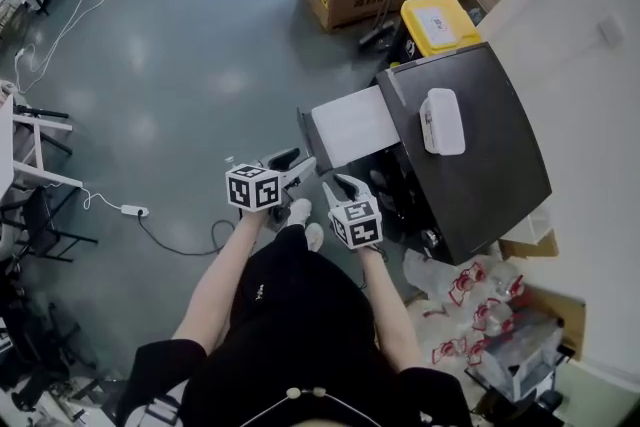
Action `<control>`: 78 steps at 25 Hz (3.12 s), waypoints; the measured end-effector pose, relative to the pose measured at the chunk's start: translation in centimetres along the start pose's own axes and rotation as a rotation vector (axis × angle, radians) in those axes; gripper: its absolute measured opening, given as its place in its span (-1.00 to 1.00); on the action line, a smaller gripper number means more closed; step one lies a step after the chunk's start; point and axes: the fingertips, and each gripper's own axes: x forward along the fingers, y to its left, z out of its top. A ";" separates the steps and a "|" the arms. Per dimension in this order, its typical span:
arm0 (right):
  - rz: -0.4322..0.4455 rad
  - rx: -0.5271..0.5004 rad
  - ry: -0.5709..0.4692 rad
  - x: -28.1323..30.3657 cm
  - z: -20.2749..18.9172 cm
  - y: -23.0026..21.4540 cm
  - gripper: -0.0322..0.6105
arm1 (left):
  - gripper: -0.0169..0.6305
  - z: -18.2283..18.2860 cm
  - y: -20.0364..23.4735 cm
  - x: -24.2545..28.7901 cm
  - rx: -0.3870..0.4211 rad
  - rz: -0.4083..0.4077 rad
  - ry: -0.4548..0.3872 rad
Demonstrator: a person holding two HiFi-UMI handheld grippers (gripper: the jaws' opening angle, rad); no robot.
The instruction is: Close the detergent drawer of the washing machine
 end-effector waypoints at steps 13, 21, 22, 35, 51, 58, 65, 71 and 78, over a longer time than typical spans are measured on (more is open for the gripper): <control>0.038 -0.091 0.200 4.8 -3.0 0.6 -0.69 | -0.30 -2.8 4.5 4.2 -0.159 0.028 0.098; 0.039 -0.106 0.222 5.7 -3.4 0.4 -0.74 | -0.30 -3.0 4.8 5.3 -0.171 0.034 0.115; 0.038 -0.107 0.223 5.7 -3.5 0.4 -0.75 | -0.30 -3.1 4.7 5.4 -0.172 0.029 0.116; 0.040 -0.087 0.218 5.1 -2.8 0.4 -0.79 | -0.30 -2.4 3.9 5.5 -0.190 -0.020 0.100; -0.002 -0.041 0.147 3.5 -0.7 0.3 -0.80 | -0.30 -1.0 3.1 5.4 -0.173 -0.043 0.128; -0.021 -0.036 0.144 3.3 -0.6 -0.1 -0.80 | -0.30 -1.0 3.0 5.8 -0.160 -0.047 0.140; -0.046 -0.019 0.144 2.7 -0.8 -1.4 -0.80 | -0.30 -1.0 2.2 6.8 -0.161 -0.066 0.154; -0.092 -0.003 0.136 1.9 -0.8 -2.6 -0.80 | -0.30 -0.9 1.2 7.8 -0.148 -0.101 0.173; -0.138 0.017 0.132 1.2 -0.9 -4.3 -0.81 | -0.31 -1.0 0.6 9.2 -0.130 -0.113 0.208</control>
